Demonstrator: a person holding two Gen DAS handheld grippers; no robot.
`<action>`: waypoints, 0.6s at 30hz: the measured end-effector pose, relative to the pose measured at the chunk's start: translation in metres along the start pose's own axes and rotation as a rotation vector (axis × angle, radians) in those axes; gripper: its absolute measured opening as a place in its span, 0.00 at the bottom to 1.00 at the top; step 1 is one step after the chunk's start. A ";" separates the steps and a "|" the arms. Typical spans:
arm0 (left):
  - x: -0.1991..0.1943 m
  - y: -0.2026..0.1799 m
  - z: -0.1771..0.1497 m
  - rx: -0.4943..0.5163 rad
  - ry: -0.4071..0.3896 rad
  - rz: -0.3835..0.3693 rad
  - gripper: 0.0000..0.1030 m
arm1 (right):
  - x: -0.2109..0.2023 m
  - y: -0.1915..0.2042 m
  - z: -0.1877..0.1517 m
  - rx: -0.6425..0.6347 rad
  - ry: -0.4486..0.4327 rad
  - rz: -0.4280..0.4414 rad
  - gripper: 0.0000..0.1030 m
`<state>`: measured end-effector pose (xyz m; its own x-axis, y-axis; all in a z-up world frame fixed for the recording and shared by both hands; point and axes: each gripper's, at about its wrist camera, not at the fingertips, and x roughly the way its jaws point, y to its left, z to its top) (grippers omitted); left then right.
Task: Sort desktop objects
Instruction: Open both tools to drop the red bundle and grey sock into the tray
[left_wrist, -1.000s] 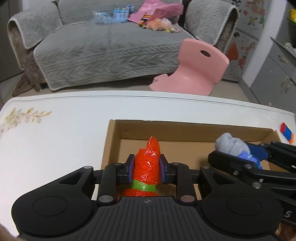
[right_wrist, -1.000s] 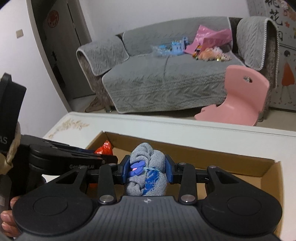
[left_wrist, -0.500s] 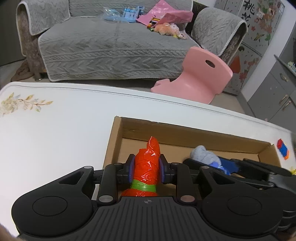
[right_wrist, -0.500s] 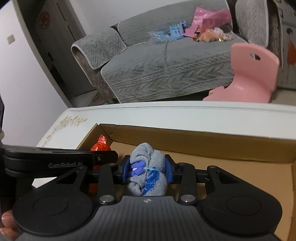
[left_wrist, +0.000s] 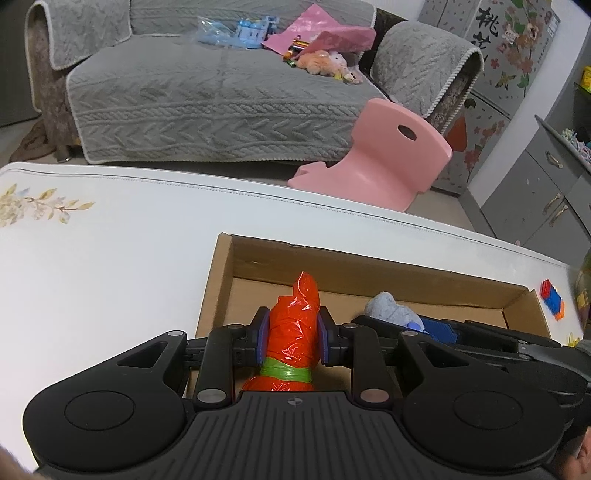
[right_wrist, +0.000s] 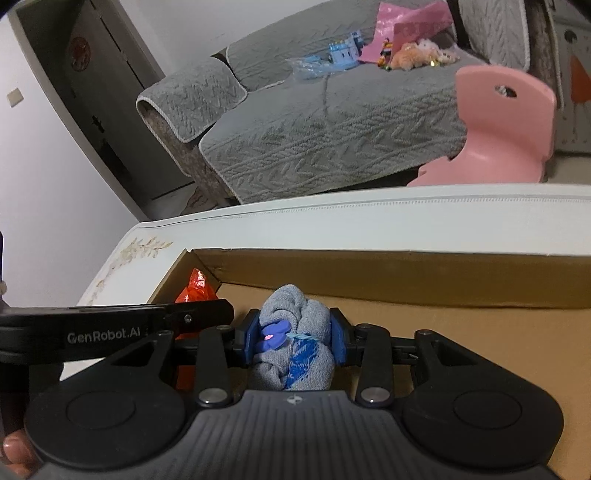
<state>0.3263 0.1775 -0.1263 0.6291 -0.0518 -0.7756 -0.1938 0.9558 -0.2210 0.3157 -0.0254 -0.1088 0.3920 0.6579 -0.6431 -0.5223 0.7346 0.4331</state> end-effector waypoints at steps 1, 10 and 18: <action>0.000 0.000 0.000 0.001 0.002 -0.002 0.31 | 0.000 0.000 0.000 -0.001 -0.001 -0.001 0.36; -0.008 0.002 -0.002 0.029 -0.014 -0.014 0.51 | -0.005 -0.005 0.002 0.036 -0.014 0.021 0.45; -0.051 -0.015 -0.009 0.120 -0.110 -0.008 0.92 | -0.044 -0.011 0.001 0.053 -0.083 0.027 0.56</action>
<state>0.2899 0.1634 -0.0885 0.7100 -0.0343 -0.7033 -0.1011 0.9835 -0.1499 0.3050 -0.0622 -0.0844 0.4403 0.6877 -0.5772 -0.4939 0.7224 0.4839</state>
